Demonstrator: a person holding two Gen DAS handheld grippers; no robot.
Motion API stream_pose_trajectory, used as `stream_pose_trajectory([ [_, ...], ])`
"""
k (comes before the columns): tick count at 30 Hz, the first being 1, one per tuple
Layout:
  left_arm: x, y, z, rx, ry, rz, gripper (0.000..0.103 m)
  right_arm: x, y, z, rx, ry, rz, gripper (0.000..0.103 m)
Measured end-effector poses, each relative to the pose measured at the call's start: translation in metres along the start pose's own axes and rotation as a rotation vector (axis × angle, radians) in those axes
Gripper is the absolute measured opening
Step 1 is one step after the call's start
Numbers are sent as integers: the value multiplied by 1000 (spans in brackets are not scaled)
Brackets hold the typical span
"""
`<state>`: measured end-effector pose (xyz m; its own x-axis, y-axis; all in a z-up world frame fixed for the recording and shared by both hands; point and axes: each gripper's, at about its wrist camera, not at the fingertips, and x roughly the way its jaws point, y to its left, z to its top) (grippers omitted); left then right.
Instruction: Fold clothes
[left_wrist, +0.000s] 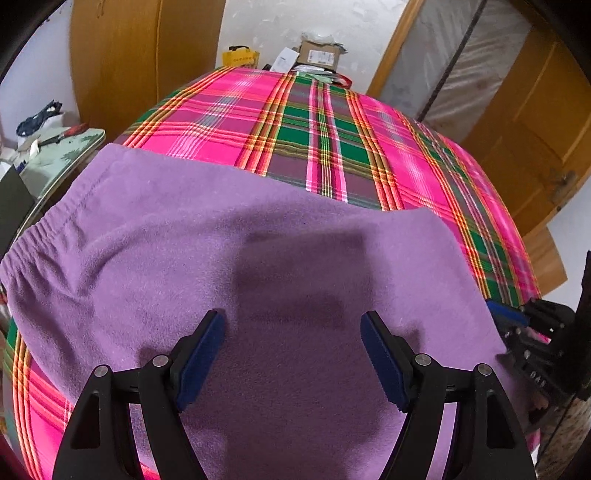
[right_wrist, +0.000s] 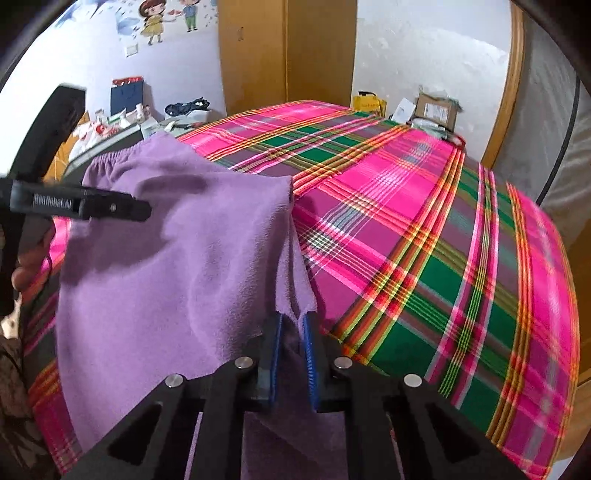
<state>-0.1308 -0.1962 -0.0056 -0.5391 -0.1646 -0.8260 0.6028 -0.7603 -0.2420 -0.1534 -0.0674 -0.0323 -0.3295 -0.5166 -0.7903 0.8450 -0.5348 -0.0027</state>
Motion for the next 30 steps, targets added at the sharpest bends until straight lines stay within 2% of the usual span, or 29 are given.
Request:
stream_pose_trajectory([
  [2, 0, 1, 0, 3, -2, -3, 78, -1, -4, 1, 19, -12, -22, 6],
  [4, -1, 1, -1, 5, -4, -7, 78, -2, -12, 2, 45, -22, -90, 5],
  [6, 0, 1, 0, 8, -5, -10, 78, 1, -17, 3, 68, -9, -64, 5],
  [9, 1, 0, 0, 8, -10, -10, 78, 2, -12, 5, 30, -8, -92, 5],
  [16, 1, 1, 0, 18, -13, -8, 78, 4, -15, 6, 59, -19, -110, 5],
  [21, 0, 1, -1, 27, -15, -11, 78, 6, -14, 7, 65, 13, -117, 6],
  [26, 0, 0, -2, 42, -11, -12, 78, -30, -21, 5, 122, -59, -155, 7],
  [30, -1, 1, -2, 45, -4, -15, 78, -57, -26, -10, 193, -92, -173, 7],
])
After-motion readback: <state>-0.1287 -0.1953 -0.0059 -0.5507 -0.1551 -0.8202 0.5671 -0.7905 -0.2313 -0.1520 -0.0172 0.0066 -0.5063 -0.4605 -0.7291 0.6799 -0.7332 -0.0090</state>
